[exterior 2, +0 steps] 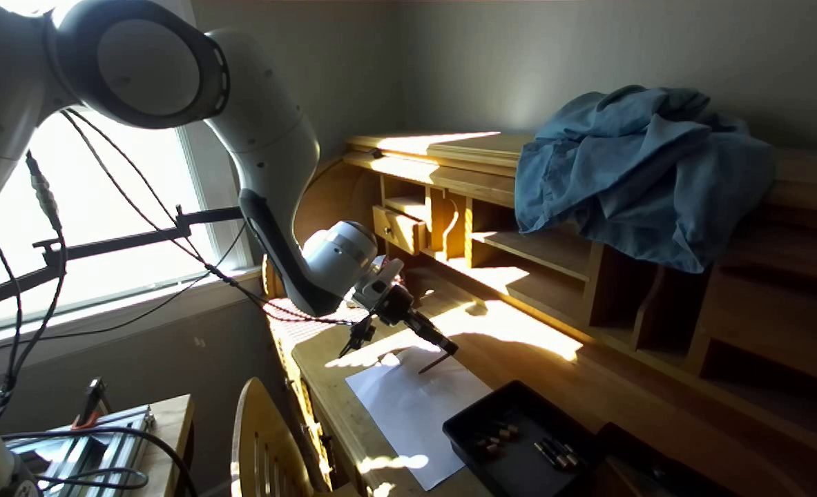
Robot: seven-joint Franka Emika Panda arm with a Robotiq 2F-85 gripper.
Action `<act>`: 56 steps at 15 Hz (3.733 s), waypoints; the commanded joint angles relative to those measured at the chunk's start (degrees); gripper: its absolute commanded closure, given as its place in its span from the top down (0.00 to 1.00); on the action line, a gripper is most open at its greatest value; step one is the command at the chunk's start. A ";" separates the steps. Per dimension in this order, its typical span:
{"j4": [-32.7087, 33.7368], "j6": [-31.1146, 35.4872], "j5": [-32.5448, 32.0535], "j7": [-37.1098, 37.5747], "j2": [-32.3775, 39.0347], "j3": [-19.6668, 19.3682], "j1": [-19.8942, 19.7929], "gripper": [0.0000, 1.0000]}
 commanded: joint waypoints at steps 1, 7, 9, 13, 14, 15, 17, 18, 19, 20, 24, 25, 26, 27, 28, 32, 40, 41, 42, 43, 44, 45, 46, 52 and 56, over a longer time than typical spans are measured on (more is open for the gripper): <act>0.42 0.26 -0.11 -0.57 0.36 -0.02 -0.06 0.02; 0.83 0.18 -0.29 -0.96 0.61 -0.11 0.00 0.02; 0.97 0.30 -0.31 -1.10 0.79 -0.13 -0.04 0.02; 1.18 0.81 -0.39 -1.33 1.11 -0.14 -0.25 0.02; 1.16 0.68 -0.33 -1.35 1.12 -0.16 -0.23 0.02; 1.14 0.54 -0.31 -1.37 1.13 -0.19 -0.20 0.02; 1.16 0.39 -0.23 -1.45 1.23 -0.26 -0.20 0.02; 1.23 0.05 0.01 -1.64 1.37 -0.32 -0.13 0.02; 1.30 0.02 0.08 -1.69 1.46 -0.35 -0.14 0.02; 1.34 -0.05 0.15 -1.72 1.54 -0.40 -0.15 0.02; 1.49 -0.37 0.26 -1.87 1.55 -0.62 -0.17 0.02; 1.55 -0.40 0.28 -1.89 1.56 -0.67 -0.19 0.02; 1.61 -0.48 0.30 -1.93 1.55 -0.74 -0.20 0.02; 1.70 -0.85 0.47 -1.98 1.56 -0.85 -0.12 0.02; 1.81 -0.91 0.44 -2.01 1.60 -0.89 -0.12 0.02; 2.66 -1.27 0.61 -2.33 2.07 -1.05 -0.09 0.02; 3.34 -1.45 0.88 -2.77 2.35 -1.41 -0.40 0.02; 3.39 -1.50 0.93 -2.80 2.38 -1.46 -0.42 0.02; 3.45 -1.52 1.00 -2.79 2.41 -1.51 -0.50 0.02; 3.54 -1.54 1.02 -2.79 2.44 -1.59 -0.57 0.02; 3.67 -1.63 1.02 -2.77 2.48 -1.66 -0.60 0.02; 3.85 -1.63 0.96 -2.78 2.57 -1.67 -0.60 0.02; 4.11 -1.43 0.86 -2.75 2.75 -1.59 -0.58 0.02; 4.83 -1.22 0.68 -2.55 3.87 -1.10 -0.03 0.02; 5.33 -1.27 0.56 -3.26 4.20 -0.90 0.48 0.02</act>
